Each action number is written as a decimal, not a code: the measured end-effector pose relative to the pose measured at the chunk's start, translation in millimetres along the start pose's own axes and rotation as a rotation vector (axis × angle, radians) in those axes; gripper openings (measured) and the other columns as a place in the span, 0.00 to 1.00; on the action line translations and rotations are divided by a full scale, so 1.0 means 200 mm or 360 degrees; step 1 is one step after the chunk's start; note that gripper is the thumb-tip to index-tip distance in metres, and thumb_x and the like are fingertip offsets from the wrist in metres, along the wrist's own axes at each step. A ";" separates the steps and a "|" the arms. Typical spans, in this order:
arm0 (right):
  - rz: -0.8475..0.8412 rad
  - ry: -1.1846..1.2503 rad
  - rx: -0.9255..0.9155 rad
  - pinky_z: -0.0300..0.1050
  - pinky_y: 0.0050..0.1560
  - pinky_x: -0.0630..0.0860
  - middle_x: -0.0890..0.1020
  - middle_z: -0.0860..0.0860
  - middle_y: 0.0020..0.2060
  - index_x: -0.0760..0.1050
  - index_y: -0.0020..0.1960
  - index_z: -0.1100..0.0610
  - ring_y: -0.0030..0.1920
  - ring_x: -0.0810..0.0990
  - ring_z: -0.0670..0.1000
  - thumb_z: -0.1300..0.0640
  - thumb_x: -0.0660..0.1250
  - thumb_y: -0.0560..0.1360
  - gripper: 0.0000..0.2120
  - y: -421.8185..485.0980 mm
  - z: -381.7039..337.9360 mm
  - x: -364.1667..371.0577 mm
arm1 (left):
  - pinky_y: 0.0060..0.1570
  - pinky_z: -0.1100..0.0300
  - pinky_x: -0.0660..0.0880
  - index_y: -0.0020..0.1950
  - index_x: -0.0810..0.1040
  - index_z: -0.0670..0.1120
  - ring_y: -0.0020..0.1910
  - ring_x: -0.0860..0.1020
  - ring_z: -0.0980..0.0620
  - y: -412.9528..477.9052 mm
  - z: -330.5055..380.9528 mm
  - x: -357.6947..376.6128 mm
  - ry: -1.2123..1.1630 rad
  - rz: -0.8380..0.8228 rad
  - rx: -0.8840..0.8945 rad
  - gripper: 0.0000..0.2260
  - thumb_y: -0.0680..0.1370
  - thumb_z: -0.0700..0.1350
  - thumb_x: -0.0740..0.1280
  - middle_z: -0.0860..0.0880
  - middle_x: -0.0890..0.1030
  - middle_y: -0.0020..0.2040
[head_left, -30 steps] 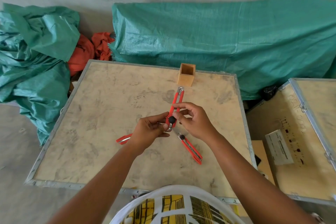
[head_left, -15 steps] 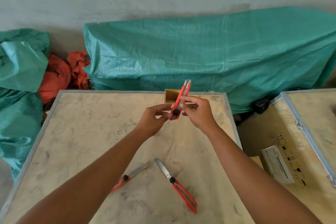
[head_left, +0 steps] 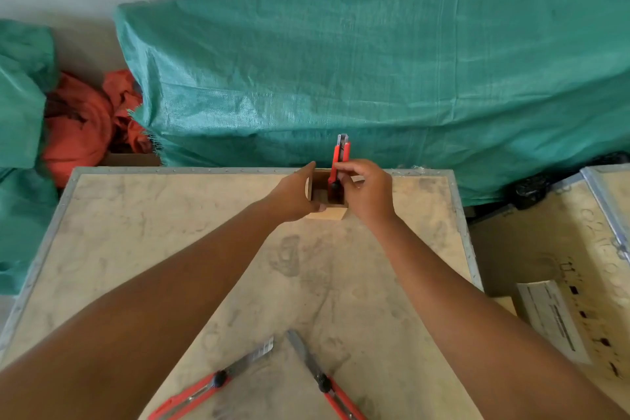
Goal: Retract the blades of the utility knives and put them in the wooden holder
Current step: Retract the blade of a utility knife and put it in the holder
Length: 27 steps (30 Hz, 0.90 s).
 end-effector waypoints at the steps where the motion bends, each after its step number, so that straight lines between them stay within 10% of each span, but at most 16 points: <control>1: -0.0001 -0.0010 -0.0005 0.48 0.48 0.83 0.87 0.51 0.49 0.86 0.53 0.55 0.49 0.83 0.46 0.67 0.72 0.74 0.11 0.00 0.01 0.01 | 0.70 0.46 0.68 0.80 0.53 0.46 0.74 0.67 0.42 0.01 -0.02 0.01 -0.0049 -0.0004 -0.0009 0.46 0.69 0.44 0.78 0.43 0.66 0.77; 17: 0.0086 0.0077 0.0134 0.52 0.54 0.84 0.84 0.57 0.58 0.85 0.57 0.57 0.61 0.81 0.54 0.66 0.71 0.76 0.12 -0.25 0.00 -0.07 | 0.58 0.49 0.77 0.79 0.57 0.52 0.67 0.74 0.43 -0.22 -0.08 0.00 -0.0357 0.0192 -0.0117 0.41 0.71 0.44 0.77 0.47 0.67 0.76; 23: -0.0153 0.0154 0.0335 0.22 0.50 0.74 0.85 0.52 0.58 0.83 0.61 0.55 0.53 0.84 0.50 0.63 0.71 0.77 0.13 -0.62 -0.18 0.03 | 0.52 0.57 0.77 0.73 0.69 0.53 0.63 0.77 0.47 -0.63 -0.24 -0.01 -0.0369 0.0270 -0.0139 0.30 0.73 0.49 0.75 0.50 0.72 0.73; 27: -0.0431 0.0246 0.0493 0.21 0.49 0.72 0.85 0.51 0.59 0.82 0.63 0.56 0.51 0.84 0.49 0.64 0.70 0.77 0.15 -0.96 -0.30 0.20 | 0.54 0.57 0.76 0.71 0.73 0.49 0.58 0.78 0.49 -0.94 -0.49 0.00 -0.0415 0.0259 -0.0184 0.27 0.73 0.47 0.75 0.49 0.76 0.69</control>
Point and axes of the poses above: each hand's wrist, its own y-axis towards the middle knuckle, its own x-axis out of the palm, z = x × y, the point moved 8 cm from there along y, towards the middle knuckle
